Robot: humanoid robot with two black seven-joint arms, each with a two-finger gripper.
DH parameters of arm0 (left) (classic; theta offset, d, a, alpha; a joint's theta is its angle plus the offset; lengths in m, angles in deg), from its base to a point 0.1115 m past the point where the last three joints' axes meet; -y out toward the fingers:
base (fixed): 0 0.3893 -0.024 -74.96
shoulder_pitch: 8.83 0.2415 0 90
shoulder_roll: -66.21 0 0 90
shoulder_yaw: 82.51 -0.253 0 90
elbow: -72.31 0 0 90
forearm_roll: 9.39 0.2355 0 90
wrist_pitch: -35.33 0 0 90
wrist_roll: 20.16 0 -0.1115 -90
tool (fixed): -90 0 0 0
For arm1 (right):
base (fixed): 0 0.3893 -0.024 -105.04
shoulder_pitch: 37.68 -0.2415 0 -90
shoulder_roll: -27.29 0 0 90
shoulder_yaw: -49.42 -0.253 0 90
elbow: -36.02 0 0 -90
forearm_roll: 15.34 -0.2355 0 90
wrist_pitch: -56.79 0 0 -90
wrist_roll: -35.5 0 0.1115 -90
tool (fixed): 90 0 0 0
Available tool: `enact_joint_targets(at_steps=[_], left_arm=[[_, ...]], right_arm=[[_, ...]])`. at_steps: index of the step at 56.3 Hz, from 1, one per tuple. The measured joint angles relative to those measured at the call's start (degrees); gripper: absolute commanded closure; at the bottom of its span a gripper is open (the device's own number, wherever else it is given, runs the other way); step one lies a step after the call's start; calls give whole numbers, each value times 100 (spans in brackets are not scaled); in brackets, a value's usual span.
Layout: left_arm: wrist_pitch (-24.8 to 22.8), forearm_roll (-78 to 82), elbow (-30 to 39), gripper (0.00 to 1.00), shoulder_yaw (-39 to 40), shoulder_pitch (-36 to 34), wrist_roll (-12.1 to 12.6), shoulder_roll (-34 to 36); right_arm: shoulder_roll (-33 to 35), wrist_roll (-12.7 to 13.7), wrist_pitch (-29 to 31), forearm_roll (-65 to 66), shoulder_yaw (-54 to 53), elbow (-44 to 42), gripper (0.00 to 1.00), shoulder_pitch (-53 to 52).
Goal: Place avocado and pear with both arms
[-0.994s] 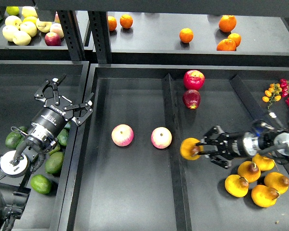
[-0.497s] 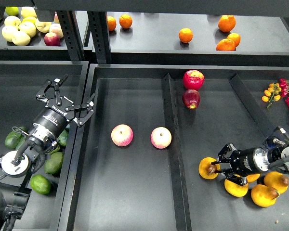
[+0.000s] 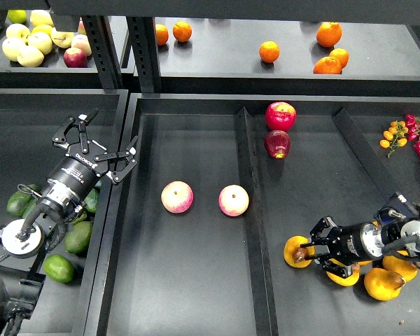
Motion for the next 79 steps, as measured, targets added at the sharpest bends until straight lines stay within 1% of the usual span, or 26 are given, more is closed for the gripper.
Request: enact_joint_targets(at_steps=[1,3,6,13,18,25,30,35,42,47,55,58,64,74,79], left_arm=[[0,0,0,1,0,0,0,0],[0,0,0,1,-1,0,0,0],[0,0,0,1,-4,0,0,0],[0,0,0,1,-8,0,0,0],[0,0,1,1,-9,0,2,0],[0,0,2,1,-9,0,10,0],[0,0,2,1,-10,0,25,0],[0,0,2,1,-10,0,32,0],[0,0,2,1,-14,0,35,0],[0,0,2,1,-15,7,35,0],[0,0,50,1,-9,16,41,0],[0,0,51,1,-10,18,43,0],[0,0,61,0,-31,18,45,0],[0,-2,32,1,-100,-18,43,0],[0,-3,-33,1,-126,-61,38,0]], right_arm=[[2,0,0,-4,-4,8,58,5],[7,1,0,-12,-10,23,49,12],[12,3,0,-14,-19,54,43,17],[56,14,-7,12,-165,186,19,-15],[132,12,-8,25,-350,339,10,-71],[354,5,-6,47,-634,570,2,-115],[568,4,-3,50,-877,745,1,-118],[635,4,-3,51,-1111,767,1,-111],[648,3,-1,51,-1874,650,1,-115],[525,3,-1,21,-2624,380,1,-226],[194,3,-1,1,-3653,-359,1,-504],[146,3,-1,-7,-3837,-563,1,-547],[121,3,-1,-150,-4039,-695,1,-506],[87,3,-1,-950,-4117,-643,1,-223],[-35,3,-1,-1284,-4126,-547,1,-82]])
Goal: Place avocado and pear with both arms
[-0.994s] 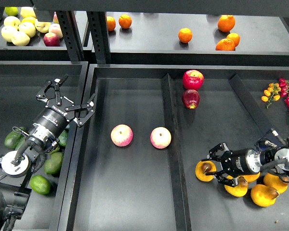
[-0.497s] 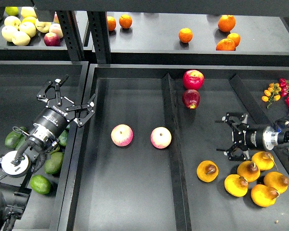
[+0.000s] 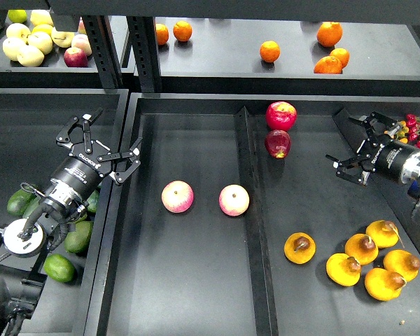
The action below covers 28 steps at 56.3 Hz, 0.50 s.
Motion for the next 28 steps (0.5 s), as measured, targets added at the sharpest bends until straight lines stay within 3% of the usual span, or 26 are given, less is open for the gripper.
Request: enact_joint_targets(at_steps=[6,15,28], left_arm=[[0,0,-136,1,-49,-133,-3,0],[0,-2,-595,1,-88,-519,-29,0],[0,-14,-1173,1,-211,-971,-43,0]], right_arm=[[-345,-24,0,-162,-7,67,1,181],[-1041,-781,0,-144,-396,-24,1,244],[-1819,-1167,0,134,-1238,-364,0,252]])
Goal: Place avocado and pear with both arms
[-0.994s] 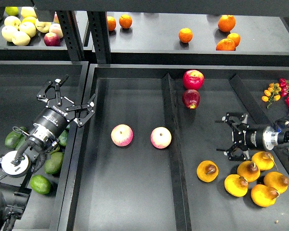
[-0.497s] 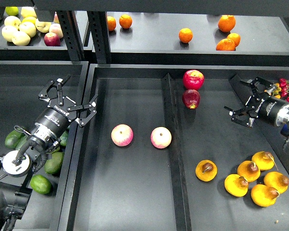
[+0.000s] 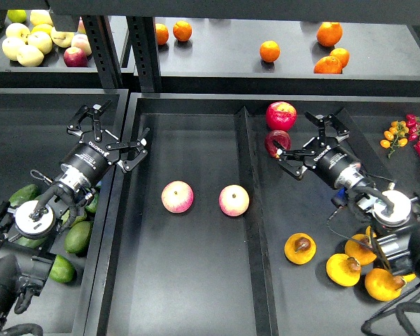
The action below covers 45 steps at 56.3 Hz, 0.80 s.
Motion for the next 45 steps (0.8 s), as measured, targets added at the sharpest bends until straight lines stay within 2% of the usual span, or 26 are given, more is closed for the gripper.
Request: enact_joint_targets(at_steps=[6,12,27,45], left_arm=[[0,-1,-169,1,-37,-101,-4,0],[0,-1,-273,1,-56,-173,-5,0],[0,-1,-340,1,-227,-204,-4,0],[0,-239,-263,1,-234,-208,-21,0]], right_arm=[[-62,-276,0,371,-166,-159,0,51],[-68,-440,0,772,-385,-247,0,113],[-71,-631,0,1387,-806,-239,0,176],[-70,-699,0,1402,-960,-239,0,192]])
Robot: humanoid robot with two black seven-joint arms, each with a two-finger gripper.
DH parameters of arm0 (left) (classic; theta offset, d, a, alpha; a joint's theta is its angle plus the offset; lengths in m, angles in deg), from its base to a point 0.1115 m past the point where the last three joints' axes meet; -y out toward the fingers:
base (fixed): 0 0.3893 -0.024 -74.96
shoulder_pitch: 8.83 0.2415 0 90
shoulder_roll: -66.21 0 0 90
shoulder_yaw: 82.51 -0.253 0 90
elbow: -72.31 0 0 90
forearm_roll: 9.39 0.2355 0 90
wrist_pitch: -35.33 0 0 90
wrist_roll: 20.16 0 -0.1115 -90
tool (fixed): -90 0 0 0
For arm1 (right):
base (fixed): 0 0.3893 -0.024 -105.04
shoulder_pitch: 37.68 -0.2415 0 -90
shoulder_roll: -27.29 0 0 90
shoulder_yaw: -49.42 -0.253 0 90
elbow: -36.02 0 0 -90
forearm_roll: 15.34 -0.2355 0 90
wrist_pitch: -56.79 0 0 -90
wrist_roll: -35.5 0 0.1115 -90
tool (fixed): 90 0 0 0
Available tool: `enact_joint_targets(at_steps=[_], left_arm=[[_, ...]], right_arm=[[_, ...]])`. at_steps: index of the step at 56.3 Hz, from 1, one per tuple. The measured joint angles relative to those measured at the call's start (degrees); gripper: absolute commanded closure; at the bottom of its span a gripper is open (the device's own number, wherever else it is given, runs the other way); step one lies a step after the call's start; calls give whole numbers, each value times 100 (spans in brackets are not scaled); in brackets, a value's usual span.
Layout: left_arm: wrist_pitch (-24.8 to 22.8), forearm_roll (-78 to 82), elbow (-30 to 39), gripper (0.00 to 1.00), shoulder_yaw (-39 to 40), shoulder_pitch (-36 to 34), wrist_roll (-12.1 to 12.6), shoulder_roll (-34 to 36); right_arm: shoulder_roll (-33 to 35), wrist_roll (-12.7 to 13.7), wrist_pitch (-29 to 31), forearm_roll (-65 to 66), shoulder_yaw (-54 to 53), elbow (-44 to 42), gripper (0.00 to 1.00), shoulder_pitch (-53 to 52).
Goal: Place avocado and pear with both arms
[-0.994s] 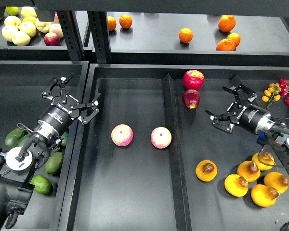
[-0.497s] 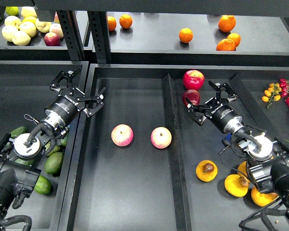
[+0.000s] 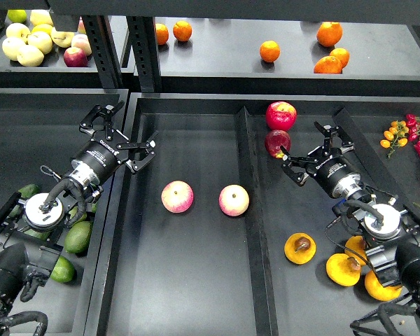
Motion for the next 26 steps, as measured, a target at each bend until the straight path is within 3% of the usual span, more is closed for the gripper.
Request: enact_joint_targets(at_steps=[26], left_arm=[[0,-162,214,0,5,64,-5,0]], right_arm=[[0,-4,0,-1,-28,-9,0,-2]])
